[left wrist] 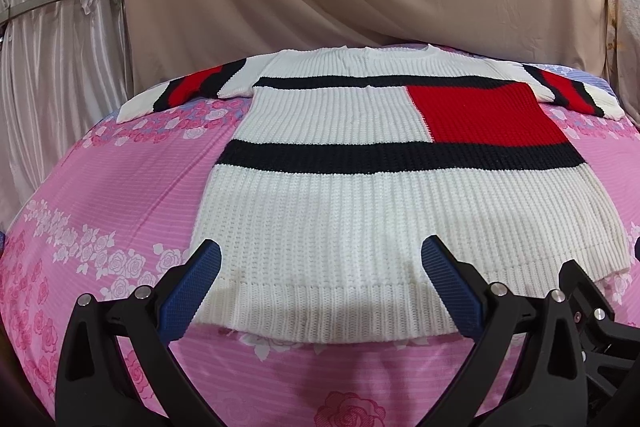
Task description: Fold small clothes
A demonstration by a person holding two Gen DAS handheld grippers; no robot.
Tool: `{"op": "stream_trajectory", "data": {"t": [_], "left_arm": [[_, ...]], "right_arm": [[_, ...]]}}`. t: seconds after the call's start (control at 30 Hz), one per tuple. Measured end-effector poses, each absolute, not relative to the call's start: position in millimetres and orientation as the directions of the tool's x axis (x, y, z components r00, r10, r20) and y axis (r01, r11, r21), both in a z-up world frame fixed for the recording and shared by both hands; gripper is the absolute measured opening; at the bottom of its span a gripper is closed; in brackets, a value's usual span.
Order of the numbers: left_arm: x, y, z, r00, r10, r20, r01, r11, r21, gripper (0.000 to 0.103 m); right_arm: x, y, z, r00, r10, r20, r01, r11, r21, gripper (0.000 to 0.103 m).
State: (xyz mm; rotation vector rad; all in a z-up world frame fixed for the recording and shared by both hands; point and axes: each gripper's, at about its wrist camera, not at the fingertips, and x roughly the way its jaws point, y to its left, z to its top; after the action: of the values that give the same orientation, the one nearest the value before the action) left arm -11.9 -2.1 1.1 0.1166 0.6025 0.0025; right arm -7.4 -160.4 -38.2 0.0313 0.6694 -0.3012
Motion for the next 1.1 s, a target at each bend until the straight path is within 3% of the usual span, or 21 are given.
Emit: {"op": "stream_trajectory", "data": {"t": [1.1], "left_arm": [[-13.3, -5.1, -0.3, 0.824, 0.039, -0.565, 0.035, 0.992, 0.12, 0.098]], "right_arm": [[-7.1, -162.6, -40.0, 0.74, -0.264, -0.619, 0.286, 0.956, -0.065, 0.098]]}}
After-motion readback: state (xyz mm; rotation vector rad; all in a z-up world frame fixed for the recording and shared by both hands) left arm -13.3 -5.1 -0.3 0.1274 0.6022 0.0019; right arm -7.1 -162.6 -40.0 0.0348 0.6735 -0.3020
